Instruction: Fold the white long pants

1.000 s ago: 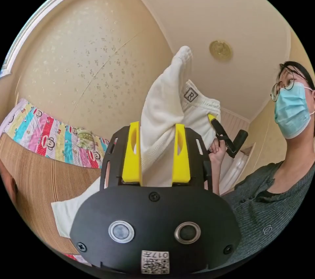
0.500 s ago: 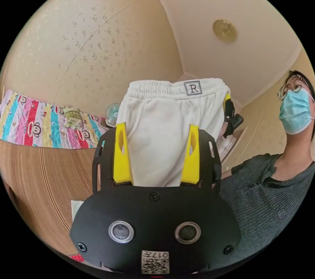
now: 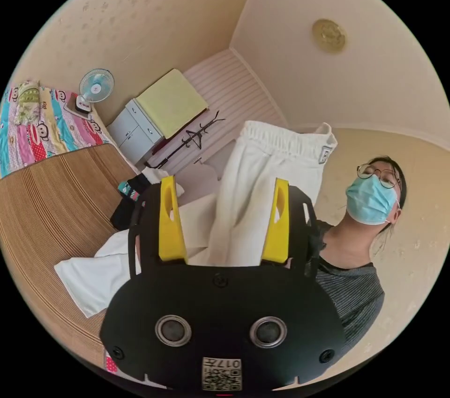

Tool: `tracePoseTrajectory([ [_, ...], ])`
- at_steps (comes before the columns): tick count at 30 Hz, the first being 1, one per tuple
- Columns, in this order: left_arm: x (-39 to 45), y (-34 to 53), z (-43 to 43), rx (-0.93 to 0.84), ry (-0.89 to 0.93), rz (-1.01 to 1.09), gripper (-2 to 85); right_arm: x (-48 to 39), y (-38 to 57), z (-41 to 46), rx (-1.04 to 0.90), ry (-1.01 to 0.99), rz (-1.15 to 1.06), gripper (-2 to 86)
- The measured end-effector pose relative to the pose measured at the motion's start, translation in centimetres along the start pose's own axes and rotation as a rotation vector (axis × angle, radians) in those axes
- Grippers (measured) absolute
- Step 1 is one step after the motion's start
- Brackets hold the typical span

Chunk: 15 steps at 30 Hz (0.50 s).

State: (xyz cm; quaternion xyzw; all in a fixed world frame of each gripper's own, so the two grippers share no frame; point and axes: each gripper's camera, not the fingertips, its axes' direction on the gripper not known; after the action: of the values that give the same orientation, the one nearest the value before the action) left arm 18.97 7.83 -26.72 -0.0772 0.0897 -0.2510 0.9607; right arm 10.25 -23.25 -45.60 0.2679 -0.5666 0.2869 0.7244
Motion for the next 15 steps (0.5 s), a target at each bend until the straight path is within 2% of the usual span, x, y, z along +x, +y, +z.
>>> tracePoseTrajectory([
  [3, -1.2, 0.3, 2.4, -0.036, 0.279, -0.014, 28.2, 1.5, 0.3, -0.3, 0.047, -0.053, 0.009, -0.2],
  [4, -1.3, 0.6, 2.5, 0.012, 0.479, 0.035, 26.1, 1.8, 0.2, -0.3, 0.039, -0.039, 0.022, -0.2],
  [5, -1.3, 0.9, 2.4, 0.051, 0.592, 0.049, 16.7, 2.4, 0.1, -0.3, 0.01, 0.013, 0.051, -0.2],
  [6, -1.3, 1.0, 2.1, 0.068, 0.588, 0.041, 12.0, 2.9, 0.1, -0.5, -0.02, 0.074, 0.079, -0.2],
  [8, 0.0, 1.2, -0.9, 0.158, 0.405, 0.072, 7.3, 3.7, -0.2, -1.4, -0.033, 0.126, 0.114, -0.2],
  [9, 0.7, 1.3, -2.0, 0.197, 0.369, 0.091, 5.7, 4.4, -0.5, -2.0, -0.055, 0.145, 0.143, -0.1],
  [11, 5.4, 1.7, -6.9, 0.356, 0.198, 0.238, 3.7, 5.8, -1.4, -3.0, -0.116, 0.174, 0.231, 0.0],
  [12, 7.1, 1.7, -8.0, 0.382, 0.121, 0.28, 3.6, 6.6, -2.1, -3.7, -0.157, 0.245, 0.307, 0.0],
  [13, 10.8, 1.6, -9.4, 0.409, -0.074, 0.362, 3.3, 7.0, -2.4, -4.0, -0.178, 0.293, 0.347, 0.0],
  [14, 14.4, 1.2, -9.8, 0.416, -0.26, 0.439, 3.1, 8.0, -3.2, -4.5, -0.235, 0.425, 0.443, -0.1],
  [15, 16.1, 0.9, -9.6, 0.418, -0.342, 0.471, 3.0, 9.3, -3.9, -4.6, -0.307, 0.56, 0.552, -0.1],
])
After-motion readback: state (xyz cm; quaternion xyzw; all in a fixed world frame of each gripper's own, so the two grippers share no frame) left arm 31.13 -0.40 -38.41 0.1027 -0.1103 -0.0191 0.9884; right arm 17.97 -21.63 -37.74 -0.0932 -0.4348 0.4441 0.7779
